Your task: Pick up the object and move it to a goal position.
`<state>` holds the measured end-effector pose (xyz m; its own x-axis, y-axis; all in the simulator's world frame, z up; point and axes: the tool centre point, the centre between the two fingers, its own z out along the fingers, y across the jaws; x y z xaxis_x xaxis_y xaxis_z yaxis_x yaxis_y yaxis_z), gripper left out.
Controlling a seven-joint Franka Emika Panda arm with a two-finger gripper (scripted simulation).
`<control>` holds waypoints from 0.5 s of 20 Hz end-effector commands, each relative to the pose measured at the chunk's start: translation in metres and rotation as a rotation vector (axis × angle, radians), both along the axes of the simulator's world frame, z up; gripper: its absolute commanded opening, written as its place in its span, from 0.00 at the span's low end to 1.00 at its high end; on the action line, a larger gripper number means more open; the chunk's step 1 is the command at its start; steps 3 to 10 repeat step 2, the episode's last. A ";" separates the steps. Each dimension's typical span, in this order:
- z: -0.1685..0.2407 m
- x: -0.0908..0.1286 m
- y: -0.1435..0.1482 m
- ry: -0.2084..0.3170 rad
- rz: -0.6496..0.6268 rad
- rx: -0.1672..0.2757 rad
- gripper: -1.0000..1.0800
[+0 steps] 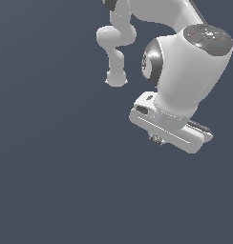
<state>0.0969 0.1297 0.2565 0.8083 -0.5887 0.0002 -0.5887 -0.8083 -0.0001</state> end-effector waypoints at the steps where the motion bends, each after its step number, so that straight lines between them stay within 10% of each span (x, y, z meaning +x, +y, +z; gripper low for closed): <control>1: 0.001 0.001 0.001 0.000 0.000 0.000 0.00; 10: 0.001 0.001 0.001 0.000 0.000 0.000 0.00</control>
